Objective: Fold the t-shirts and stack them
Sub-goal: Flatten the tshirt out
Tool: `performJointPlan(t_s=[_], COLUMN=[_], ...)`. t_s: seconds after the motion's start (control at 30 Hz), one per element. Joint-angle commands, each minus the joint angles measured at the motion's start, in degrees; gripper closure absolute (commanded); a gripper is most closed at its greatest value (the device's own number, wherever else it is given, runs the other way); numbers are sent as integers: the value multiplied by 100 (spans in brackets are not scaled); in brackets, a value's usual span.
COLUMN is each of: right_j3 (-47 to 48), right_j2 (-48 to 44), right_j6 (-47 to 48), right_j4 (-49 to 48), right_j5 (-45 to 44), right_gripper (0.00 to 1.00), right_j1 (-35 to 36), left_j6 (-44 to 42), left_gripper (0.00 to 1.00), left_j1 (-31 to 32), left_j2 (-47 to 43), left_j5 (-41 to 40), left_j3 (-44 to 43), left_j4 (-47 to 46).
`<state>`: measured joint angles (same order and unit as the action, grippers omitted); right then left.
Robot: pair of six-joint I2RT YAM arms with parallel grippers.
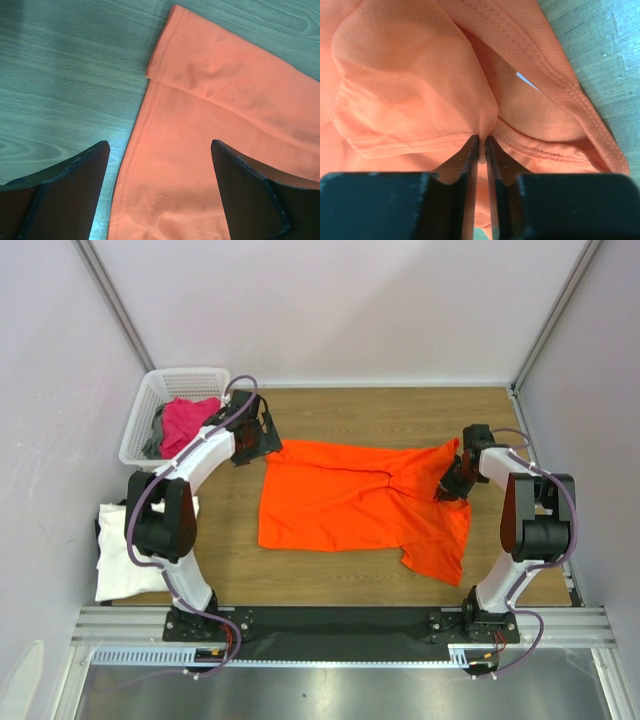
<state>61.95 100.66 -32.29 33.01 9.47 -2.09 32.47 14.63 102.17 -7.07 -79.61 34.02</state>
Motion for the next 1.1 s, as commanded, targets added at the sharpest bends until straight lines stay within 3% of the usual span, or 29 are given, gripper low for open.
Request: performJointPlan(t_s=[0.0,0.2,0.37,0.4,0.43,0.53,0.57,0.77,1.07], right_j3=[299,554,739,731,713,634,634,660,643], right_j2=[-38,-178,-135,-65,-38,41,41,32,348], right_j6=[21,162,258,285,311,425,434,496,619], right_j4=[64,302,276,276,293,355,372,276,-198], right_j5=[-77,-244,-104,-104,-95,-60,-51,-60,142], right_gripper=[86,100,100,97,81,52,50,45,48], right_j1=[15,-2,-20,-11,-20,-90,-125,-327,-310], left_j6=[-39,-21,58,84,110,146,146,102,76], left_gripper=[11,12,10,9,9,9,9,9,9], left_j1=[-31,-31,-31,-31,-31,-31,-31,-39,-39], left_j2=[22,66,224,268,321,409,409,418,383], left_j5=[65,136,373,382,417,461,478,461,417], left_j3=[-248,-239,-239,-308,-327,-388,-397,-414,-388], left_j4=[-9,-115,-317,-317,-317,-361,-370,-379,-352])
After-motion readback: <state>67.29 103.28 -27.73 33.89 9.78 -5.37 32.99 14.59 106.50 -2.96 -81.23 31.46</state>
